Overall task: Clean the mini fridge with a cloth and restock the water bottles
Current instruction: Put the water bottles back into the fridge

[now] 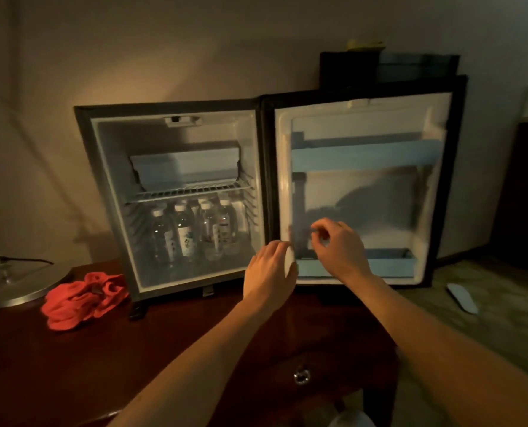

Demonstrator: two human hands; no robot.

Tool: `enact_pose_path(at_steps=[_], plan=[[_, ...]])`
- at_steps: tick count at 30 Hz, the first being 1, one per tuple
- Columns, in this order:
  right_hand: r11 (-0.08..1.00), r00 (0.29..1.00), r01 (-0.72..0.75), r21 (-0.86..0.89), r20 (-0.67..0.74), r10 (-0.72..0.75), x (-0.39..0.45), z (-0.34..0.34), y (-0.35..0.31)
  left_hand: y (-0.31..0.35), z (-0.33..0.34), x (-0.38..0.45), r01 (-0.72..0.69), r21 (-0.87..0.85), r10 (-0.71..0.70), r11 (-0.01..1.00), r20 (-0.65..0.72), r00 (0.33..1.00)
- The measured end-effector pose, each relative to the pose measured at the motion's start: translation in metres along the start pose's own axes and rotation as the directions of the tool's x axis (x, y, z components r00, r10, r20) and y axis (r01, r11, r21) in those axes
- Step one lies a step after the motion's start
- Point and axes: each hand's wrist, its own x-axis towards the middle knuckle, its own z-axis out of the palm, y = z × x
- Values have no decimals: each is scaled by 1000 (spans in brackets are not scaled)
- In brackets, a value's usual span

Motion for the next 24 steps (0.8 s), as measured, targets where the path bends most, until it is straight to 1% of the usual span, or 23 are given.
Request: enact_pose_path(at_steps=[3, 6, 8, 10, 14, 16, 19, 22, 24], plan=[[996, 994, -59, -71, -100, 52, -7, -39, 40, 39, 23, 7, -63, -19, 63, 998, 27, 998], [984, 973, -163, -75, -179, 148, -13, -77, 84, 74, 44, 17, -132, -12, 133, 991, 66, 989], [976, 968, -196, -92, -177, 178, -16, -100, 111, 96, 58, 24, -164, -16, 165, 986, 85, 983], [974, 970, -194, -120, -174, 171, -17, -119, 135, 118, 71, 33, -153, -44, 156, 987, 93, 983], [974, 962, -209, -91, -200, 188, -13, -140, 170, 154, 96, 50, -143, -89, 154, 986, 137, 979], [973, 963, -216, -77, -179, 200, -8, -142, 182, 166, 108, 57, -145, -70, 154, 987, 158, 975], [967, 965, -253, -40, -85, 250, 0, -141, 192, 174, 124, 64, -125, -19, 126, 992, 227, 966], [947, 949, -315, 67, 26, 314, 12, -135, 197, 175, 134, 69, -88, 29, 72, 996, 351, 933], [925, 936, -350, 147, 94, 340, 20, -128, 202, 172, 140, 68, -69, 45, 44, 997, 407, 912]])
